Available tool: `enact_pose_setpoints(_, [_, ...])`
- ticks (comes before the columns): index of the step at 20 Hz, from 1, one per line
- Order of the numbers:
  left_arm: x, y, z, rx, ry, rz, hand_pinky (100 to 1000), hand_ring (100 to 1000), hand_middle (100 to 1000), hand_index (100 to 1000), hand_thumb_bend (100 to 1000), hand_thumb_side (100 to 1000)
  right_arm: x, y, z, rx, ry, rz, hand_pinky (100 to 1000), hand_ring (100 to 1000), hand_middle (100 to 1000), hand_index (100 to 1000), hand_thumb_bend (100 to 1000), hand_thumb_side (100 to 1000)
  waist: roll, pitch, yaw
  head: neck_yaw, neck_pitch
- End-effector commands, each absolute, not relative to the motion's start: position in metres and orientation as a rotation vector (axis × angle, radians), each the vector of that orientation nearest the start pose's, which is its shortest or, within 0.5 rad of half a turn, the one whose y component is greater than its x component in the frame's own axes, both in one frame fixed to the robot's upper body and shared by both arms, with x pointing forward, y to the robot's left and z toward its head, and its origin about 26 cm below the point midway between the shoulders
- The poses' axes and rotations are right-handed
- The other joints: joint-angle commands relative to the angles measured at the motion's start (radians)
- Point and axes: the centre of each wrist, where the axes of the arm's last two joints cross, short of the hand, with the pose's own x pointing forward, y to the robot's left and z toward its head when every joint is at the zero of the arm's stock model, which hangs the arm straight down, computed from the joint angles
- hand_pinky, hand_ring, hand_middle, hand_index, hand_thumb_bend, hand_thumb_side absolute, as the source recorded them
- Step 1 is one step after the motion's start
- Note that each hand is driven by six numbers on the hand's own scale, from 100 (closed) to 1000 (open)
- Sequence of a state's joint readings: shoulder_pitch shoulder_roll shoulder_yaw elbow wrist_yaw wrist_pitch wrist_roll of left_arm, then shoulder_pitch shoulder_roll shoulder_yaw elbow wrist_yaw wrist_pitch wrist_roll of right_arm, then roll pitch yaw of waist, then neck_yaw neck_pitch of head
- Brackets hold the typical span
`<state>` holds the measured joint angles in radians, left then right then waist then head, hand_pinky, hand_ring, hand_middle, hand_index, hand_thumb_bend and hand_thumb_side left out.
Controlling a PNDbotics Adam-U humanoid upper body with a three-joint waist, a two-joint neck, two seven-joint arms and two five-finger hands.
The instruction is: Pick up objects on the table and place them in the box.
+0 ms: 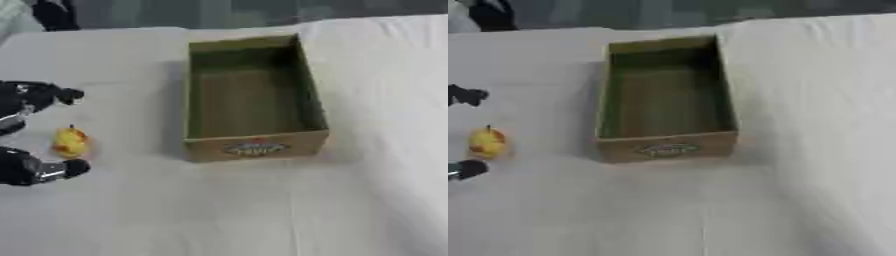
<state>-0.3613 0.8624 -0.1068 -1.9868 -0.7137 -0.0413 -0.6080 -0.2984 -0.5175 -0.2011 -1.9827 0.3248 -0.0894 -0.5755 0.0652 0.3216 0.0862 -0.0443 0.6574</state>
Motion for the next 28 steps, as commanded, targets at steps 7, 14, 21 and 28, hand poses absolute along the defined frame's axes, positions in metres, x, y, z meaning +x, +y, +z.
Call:
enact_pose_setpoints(7, [0.292,0.307,0.267,1.045,-1.39,-1.75,760,860,829,1000,420,736,0.288,-0.335,0.248,1.454,3.198,0.068,751,774,757,848,100,905,0.0,-0.011,0.001,-0.001,-0.01])
enact_pose_setpoints(14, [0.292,0.306,0.262,0.974,-1.328,-1.704,769,876,857,1000,377,666,0.288,-0.335,0.249,1.449,3.199,0.064,752,774,757,845,100,906,0.005,-0.007,-0.005,0.001,-0.015])
enact_pose_setpoints(21, [0.304,0.311,0.255,0.974,-1.201,-1.688,752,866,834,1000,395,630,0.289,-0.335,0.249,1.439,3.2,0.052,752,774,756,844,100,905,0.014,-0.001,-0.02,0.0,-0.019])
enact_pose_setpoints(28, [0.327,0.326,0.246,1.009,-1.106,-1.665,742,861,826,1000,422,632,0.289,-0.334,0.25,1.432,3.202,0.04,753,774,756,845,100,906,0.016,0.005,-0.023,0.002,-0.021])
